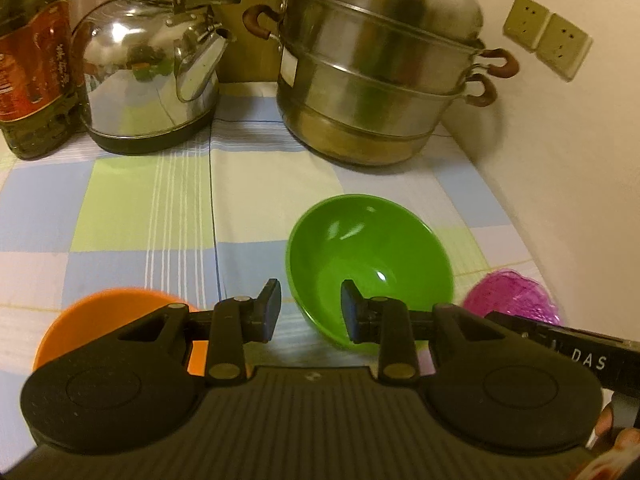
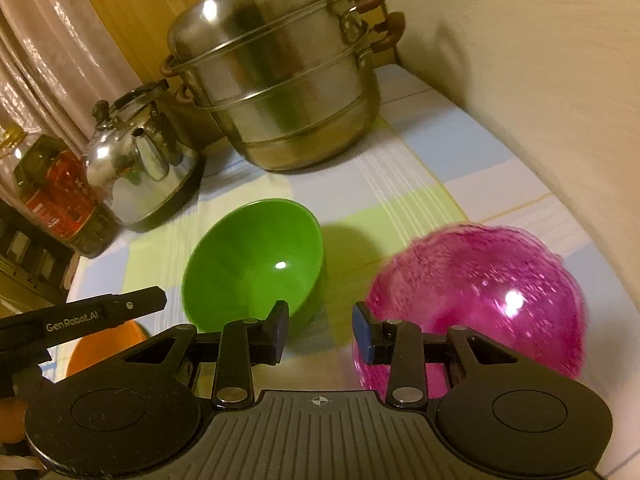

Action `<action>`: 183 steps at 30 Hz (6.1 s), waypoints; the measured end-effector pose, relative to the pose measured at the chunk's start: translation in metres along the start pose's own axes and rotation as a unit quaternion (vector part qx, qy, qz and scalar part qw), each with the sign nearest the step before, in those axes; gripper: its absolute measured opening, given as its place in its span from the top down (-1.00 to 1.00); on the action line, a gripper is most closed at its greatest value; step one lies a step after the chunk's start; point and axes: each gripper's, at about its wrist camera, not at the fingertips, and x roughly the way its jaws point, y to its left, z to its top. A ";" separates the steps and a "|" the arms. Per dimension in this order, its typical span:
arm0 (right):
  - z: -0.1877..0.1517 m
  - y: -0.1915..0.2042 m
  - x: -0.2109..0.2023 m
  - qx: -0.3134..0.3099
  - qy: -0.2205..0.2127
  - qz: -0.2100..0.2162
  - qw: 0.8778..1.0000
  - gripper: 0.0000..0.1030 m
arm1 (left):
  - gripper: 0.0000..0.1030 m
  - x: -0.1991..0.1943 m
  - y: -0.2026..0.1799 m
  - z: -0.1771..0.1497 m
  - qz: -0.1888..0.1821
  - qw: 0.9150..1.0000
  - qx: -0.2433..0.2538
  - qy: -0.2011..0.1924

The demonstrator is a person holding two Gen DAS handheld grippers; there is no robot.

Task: Organize plates and bowls
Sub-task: 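Close both grippers on the green bowl rim, then lift the green bowl and carry it over the orange-green bowl stack, then lower the green bowl onto the orange bowl with both grippers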

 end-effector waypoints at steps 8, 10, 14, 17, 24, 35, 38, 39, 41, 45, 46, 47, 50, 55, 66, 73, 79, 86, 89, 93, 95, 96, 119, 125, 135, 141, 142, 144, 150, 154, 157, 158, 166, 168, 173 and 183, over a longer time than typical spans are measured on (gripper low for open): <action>0.022 -0.001 0.041 0.000 0.016 -0.002 1.000 0.29 | 0.50 0.035 0.004 0.012 -0.006 1.000 0.008 0.022; 0.025 -0.002 0.049 -0.002 0.021 -0.003 1.000 0.29 | 0.50 0.042 0.003 0.013 -0.005 0.999 0.013 0.029; 0.027 -0.001 0.064 -0.008 0.034 -0.009 0.999 0.29 | 0.54 0.054 0.004 0.017 0.000 0.999 0.021 0.040; 0.027 -0.002 0.072 -0.008 0.041 -0.012 0.999 0.29 | 0.62 0.062 0.006 0.018 0.002 0.999 0.019 0.049; 0.027 -0.004 0.084 -0.003 0.052 -0.012 0.999 0.30 | 0.78 0.072 0.007 0.017 0.004 0.998 0.022 0.060; 0.023 -0.001 0.095 -0.010 0.062 -0.014 0.998 0.69 | 0.87 0.072 0.006 0.017 0.010 0.998 0.030 0.059; 0.022 -0.001 0.094 -0.013 0.062 -0.016 0.998 0.71 | 0.87 0.070 0.005 0.015 0.009 0.998 0.032 0.058; 0.022 -0.002 0.093 -0.012 0.062 -0.015 0.998 0.71 | 0.87 0.067 0.003 0.015 0.009 0.998 0.035 0.056; 0.020 -0.003 0.089 -0.011 0.060 -0.014 0.998 0.72 | 0.87 0.062 0.000 0.014 0.008 0.998 0.039 0.053; 0.019 -0.002 0.074 -0.013 0.052 -0.013 0.998 0.72 | 0.87 0.045 -0.003 0.009 0.003 0.998 0.036 0.045; 0.018 -0.002 0.069 -0.014 0.050 -0.012 0.999 0.72 | 0.87 0.040 -0.004 0.008 0.001 0.999 0.034 0.043; 0.018 -0.002 0.063 -0.014 0.046 -0.011 0.999 0.72 | 0.87 0.035 -0.006 0.006 -0.002 0.999 0.033 0.041; 0.015 -0.001 0.044 -0.018 0.038 -0.010 0.999 0.72 | 0.87 0.018 -0.012 -0.003 -0.005 0.999 0.035 0.033; 0.003 0.005 0.013 -0.029 0.029 -0.015 0.999 0.72 | 0.87 -0.013 -0.019 -0.022 -0.009 0.999 0.030 0.023; -0.056 0.018 -0.054 -0.048 0.029 -0.004 0.998 0.72 | 0.87 -0.090 -0.013 -0.083 -0.008 1.000 0.011 0.002; -0.102 0.033 -0.084 -0.057 0.041 0.011 0.997 0.72 | 0.87 -0.132 0.003 -0.134 0.003 1.000 -0.014 -0.003; -0.131 0.048 -0.097 -0.072 0.055 0.021 0.996 0.72 | 0.87 -0.157 0.020 -0.160 0.011 0.999 -0.039 -0.001; -0.144 0.066 -0.103 -0.091 0.061 0.035 0.993 0.72 | 0.86 -0.179 0.036 -0.172 0.022 0.998 -0.053 -0.006; -0.146 0.075 -0.104 -0.098 0.060 0.040 0.993 0.72 | 0.86 -0.185 0.042 -0.173 0.027 0.998 -0.057 -0.009; -0.145 0.084 -0.104 -0.101 0.062 0.048 0.992 0.72 | 0.86 -0.191 0.048 -0.169 0.030 0.997 -0.065 -0.013; -0.143 0.088 -0.103 -0.100 0.064 0.052 0.992 0.72 | 0.86 -0.194 0.051 -0.165 0.030 0.997 -0.069 -0.016; -0.141 0.090 -0.102 -0.099 0.064 0.054 0.992 0.72 | 0.86 -0.195 0.053 -0.163 0.031 0.997 -0.069 -0.019; -0.051 0.159 -0.041 -0.103 0.040 0.076 0.991 0.73 | 0.85 -0.163 0.113 -0.067 0.047 0.994 -0.089 -0.032; -0.039 0.165 -0.007 -0.102 0.054 0.066 0.991 0.73 | 0.85 -0.136 0.126 -0.052 0.053 0.995 -0.082 -0.016; -0.047 0.161 0.036 -0.098 0.086 0.054 0.990 0.73 | 0.85 -0.105 0.139 -0.053 0.061 0.995 -0.076 0.005; -0.052 0.161 0.046 -0.100 0.092 0.051 0.989 0.73 | 0.85 -0.096 0.143 -0.056 0.063 0.995 -0.077 0.010; -0.052 0.161 0.047 -0.101 0.092 0.050 0.989 0.73 | 0.85 -0.095 0.143 -0.056 0.063 0.995 -0.078 0.010; -0.053 0.162 0.050 -0.104 0.092 0.047 0.989 0.73 | 0.85 -0.094 0.143 -0.056 0.065 0.995 -0.077 0.011; -0.055 0.166 0.052 -0.120 0.087 0.041 0.988 0.73 | 0.85 -0.089 0.144 -0.059 0.067 0.995 -0.076 0.014; -0.057 0.169 0.053 -0.132 0.082 0.036 0.987 0.73 | 0.85 -0.088 0.146 -0.060 0.067 0.995 -0.079 0.014; -0.059 0.172 0.054 -0.148 0.077 0.035 0.985 0.72 | 0.84 -0.088 0.147 -0.059 0.065 0.994 -0.082 0.013; -0.059 0.172 0.054 -0.152 0.076 0.034 0.985 0.72 | 0.84 -0.087 0.147 -0.060 0.065 0.994 -0.083 0.013; -0.061 0.167 0.051 -0.153 0.068 0.048 0.985 0.21 | 0.80 -0.087 0.147 -0.065 0.062 0.994 -0.091 0.012; -0.061 0.165 0.048 -0.146 0.066 0.051 0.986 0.21 | 0.80 -0.091 0.147 -0.066 0.062 0.993 -0.096 0.008; -0.062 0.155 0.036 -0.121 0.060 0.057 0.989 0.21 | 0.80 -0.105 0.146 -0.069 0.061 0.992 -0.109 -0.011; -0.075 0.142 -0.002 -0.095 0.047 0.068 0.992 0.21 | 0.75 -0.142 0.132 -0.089 0.050 0.988 -0.141 -0.040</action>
